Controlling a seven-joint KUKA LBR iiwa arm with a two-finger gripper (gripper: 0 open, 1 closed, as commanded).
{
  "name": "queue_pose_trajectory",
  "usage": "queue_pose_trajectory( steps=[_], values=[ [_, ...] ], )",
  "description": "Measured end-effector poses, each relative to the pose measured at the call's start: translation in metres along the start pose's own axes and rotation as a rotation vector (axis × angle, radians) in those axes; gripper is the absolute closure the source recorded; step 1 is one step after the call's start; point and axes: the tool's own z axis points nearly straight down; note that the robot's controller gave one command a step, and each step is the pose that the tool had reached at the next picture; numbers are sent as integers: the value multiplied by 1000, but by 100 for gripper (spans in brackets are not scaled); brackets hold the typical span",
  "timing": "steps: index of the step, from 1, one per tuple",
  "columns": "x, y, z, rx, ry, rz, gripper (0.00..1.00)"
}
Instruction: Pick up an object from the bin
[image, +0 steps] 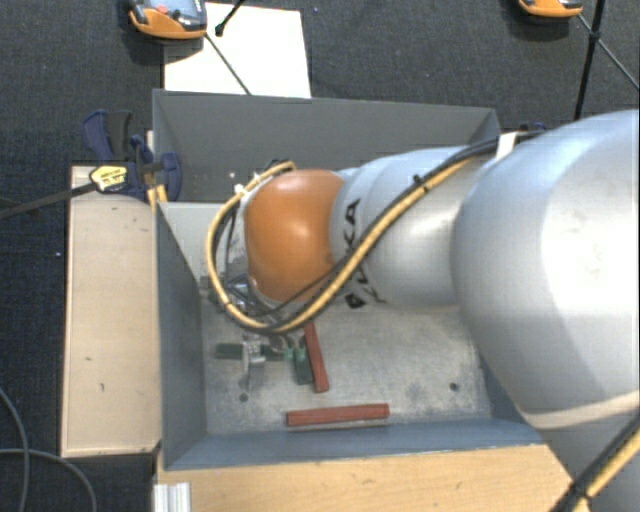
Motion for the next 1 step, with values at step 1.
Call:
queue_pose_trajectory(
  steps=[1],
  values=[
    [9,-40,21,2,11,-150,100]
  ],
)
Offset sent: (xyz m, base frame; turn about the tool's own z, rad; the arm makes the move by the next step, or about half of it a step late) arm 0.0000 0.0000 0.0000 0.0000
